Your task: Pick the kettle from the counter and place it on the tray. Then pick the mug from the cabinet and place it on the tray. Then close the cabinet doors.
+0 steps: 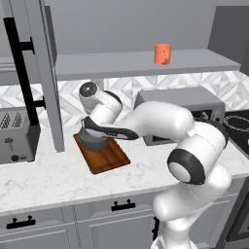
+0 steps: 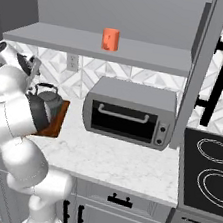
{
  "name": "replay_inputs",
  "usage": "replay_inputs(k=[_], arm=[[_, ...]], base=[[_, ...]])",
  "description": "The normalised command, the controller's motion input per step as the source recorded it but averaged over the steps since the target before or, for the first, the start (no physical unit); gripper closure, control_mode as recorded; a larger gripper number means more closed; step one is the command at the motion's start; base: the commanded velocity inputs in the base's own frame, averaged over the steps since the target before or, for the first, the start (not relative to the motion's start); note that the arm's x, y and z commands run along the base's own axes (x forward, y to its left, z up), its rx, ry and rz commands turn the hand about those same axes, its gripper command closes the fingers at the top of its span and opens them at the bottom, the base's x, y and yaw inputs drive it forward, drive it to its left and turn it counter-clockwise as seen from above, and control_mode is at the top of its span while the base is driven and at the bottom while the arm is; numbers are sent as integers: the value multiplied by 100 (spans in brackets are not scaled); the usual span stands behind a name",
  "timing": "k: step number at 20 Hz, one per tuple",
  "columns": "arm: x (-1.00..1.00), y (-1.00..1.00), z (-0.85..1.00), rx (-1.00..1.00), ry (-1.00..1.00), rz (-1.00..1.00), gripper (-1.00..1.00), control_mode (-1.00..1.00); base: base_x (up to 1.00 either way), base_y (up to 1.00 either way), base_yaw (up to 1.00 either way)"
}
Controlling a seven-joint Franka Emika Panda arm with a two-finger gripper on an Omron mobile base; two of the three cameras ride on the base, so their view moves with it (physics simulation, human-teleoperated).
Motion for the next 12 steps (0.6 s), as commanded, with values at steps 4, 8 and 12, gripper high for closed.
replay_inputs(k=[4, 8, 12], arm=[[-78, -21, 28, 17, -10, -28, -100, -100], [-70, -29, 30, 15, -20, -30, -100, -100], [-61, -36, 33, 18, -20, -29, -100, -100]], base=[[0, 0, 0], [0, 0, 0], [0, 0, 0]])
